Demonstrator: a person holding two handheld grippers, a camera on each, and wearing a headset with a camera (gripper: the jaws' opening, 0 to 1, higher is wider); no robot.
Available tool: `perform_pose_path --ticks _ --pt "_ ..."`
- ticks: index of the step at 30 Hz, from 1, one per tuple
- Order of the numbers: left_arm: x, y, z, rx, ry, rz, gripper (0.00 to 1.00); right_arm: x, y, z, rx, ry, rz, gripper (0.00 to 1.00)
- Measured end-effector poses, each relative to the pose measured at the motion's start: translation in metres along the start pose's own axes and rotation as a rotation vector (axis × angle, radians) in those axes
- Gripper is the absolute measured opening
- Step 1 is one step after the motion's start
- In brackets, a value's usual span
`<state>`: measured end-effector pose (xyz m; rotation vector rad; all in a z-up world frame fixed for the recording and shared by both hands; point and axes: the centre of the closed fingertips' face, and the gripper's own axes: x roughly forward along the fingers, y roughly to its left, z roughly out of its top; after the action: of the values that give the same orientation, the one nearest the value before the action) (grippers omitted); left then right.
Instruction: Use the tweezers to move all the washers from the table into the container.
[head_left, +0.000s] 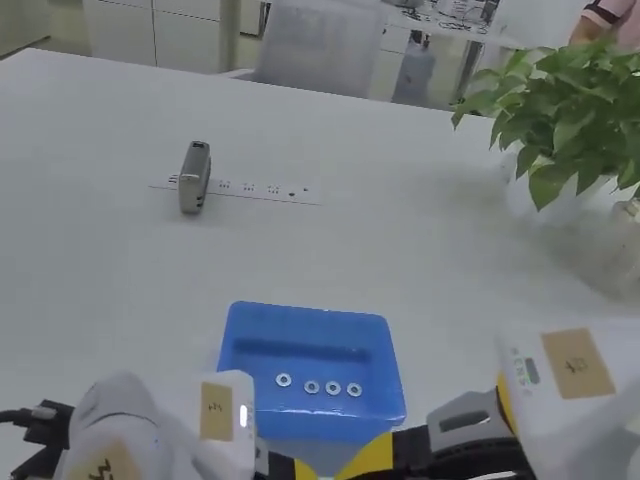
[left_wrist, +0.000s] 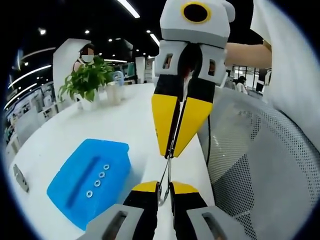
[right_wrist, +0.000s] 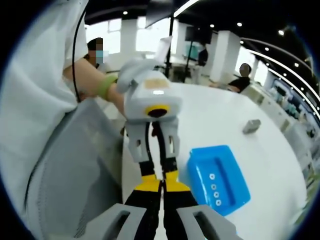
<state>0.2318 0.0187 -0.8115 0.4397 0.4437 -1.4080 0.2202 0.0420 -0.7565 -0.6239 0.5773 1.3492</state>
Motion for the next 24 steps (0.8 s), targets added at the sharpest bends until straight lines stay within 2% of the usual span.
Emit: perform_pose_path --ticks 1,4,9,15,20,23,24 --pt "0.0005 -0.0025 0.0003 -0.001 -0.001 -0.012 0.05 0.0 -0.0006 -0.0003 -0.004 0.004 -0.002 0.0" --pt "-0.0005 -0.0007 -0.0005 -0.032 -0.008 -0.022 0.05 0.0007 -0.0011 0.0001 0.004 -0.005 -0.001 0.0" --pt "-0.0023 -0.0013 -0.0016 -0.023 -0.002 -0.011 0.05 0.0002 -0.0019 -0.0011 -0.012 0.008 -0.003 0.0" --pt "-0.0031 -0.001 -0.0025 -0.057 -0.013 -0.012 0.06 0.0026 -0.0012 -0.0001 -0.012 0.007 0.003 0.0" --pt "-0.0021 -0.003 0.0016 -0.033 -0.012 -0.015 0.05 0.0022 -0.0001 0.0025 -0.021 0.002 0.007 0.0" --pt "0.0008 -0.0022 -0.0031 -0.036 0.005 -0.017 0.05 0.0047 -0.0012 -0.0031 -0.012 0.014 0.009 0.0" --pt "0.0005 -0.0023 -0.0014 -0.037 -0.008 -0.017 0.05 0.0043 -0.002 -0.0025 -0.01 0.004 0.006 0.0"
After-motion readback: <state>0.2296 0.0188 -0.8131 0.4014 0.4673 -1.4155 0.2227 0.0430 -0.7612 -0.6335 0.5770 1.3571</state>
